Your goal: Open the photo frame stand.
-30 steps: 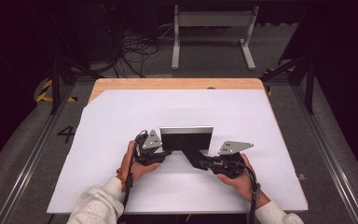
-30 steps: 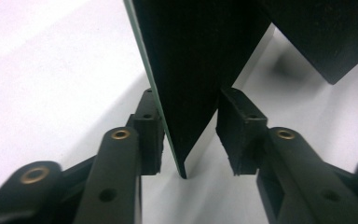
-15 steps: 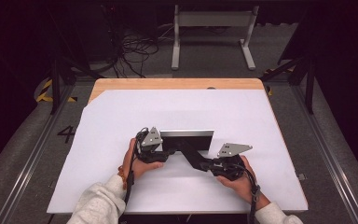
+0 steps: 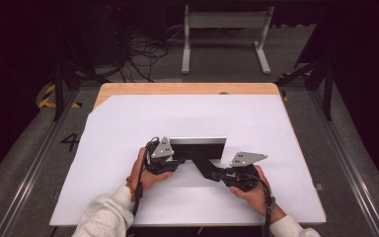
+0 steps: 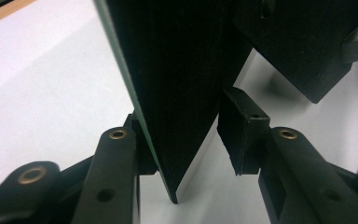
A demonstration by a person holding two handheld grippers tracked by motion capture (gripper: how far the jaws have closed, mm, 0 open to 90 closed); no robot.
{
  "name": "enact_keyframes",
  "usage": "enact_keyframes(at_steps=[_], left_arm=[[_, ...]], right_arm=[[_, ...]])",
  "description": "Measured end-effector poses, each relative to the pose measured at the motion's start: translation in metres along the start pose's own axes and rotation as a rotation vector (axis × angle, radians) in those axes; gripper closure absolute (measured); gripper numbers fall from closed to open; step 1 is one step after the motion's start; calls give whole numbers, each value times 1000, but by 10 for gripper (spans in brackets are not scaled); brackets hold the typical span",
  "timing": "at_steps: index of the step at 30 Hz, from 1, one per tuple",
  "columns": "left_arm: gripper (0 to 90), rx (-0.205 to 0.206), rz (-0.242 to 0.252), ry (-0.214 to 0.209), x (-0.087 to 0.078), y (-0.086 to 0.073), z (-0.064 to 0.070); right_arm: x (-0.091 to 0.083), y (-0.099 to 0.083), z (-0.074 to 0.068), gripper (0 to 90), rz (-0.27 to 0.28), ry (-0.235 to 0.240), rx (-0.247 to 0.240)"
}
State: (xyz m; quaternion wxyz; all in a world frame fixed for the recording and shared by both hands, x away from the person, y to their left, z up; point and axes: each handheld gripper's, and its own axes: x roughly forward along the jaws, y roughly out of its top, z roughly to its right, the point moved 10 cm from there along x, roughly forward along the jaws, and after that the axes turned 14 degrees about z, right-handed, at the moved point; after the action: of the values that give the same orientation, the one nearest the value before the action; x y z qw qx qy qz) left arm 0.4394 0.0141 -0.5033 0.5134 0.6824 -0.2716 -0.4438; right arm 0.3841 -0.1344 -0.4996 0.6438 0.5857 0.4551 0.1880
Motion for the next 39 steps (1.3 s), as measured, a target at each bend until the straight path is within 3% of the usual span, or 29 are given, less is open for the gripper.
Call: enact_keyframes(at_steps=[8,24,31,39], left_arm=[[633,59,-15,58,1,1,-2],[630,75,-8,70,1,0,-4],[557,45,3,70,-5,-1,-7],[545,31,-39,51,-9,-13,-11]], right_arm=[[0,1,0,806,1,-4,14],[1,-1,2,806,-2,-23,5],[1,-5,0,810,-13,-27,0],[1,-10,-2,821,-33,-22,-8]])
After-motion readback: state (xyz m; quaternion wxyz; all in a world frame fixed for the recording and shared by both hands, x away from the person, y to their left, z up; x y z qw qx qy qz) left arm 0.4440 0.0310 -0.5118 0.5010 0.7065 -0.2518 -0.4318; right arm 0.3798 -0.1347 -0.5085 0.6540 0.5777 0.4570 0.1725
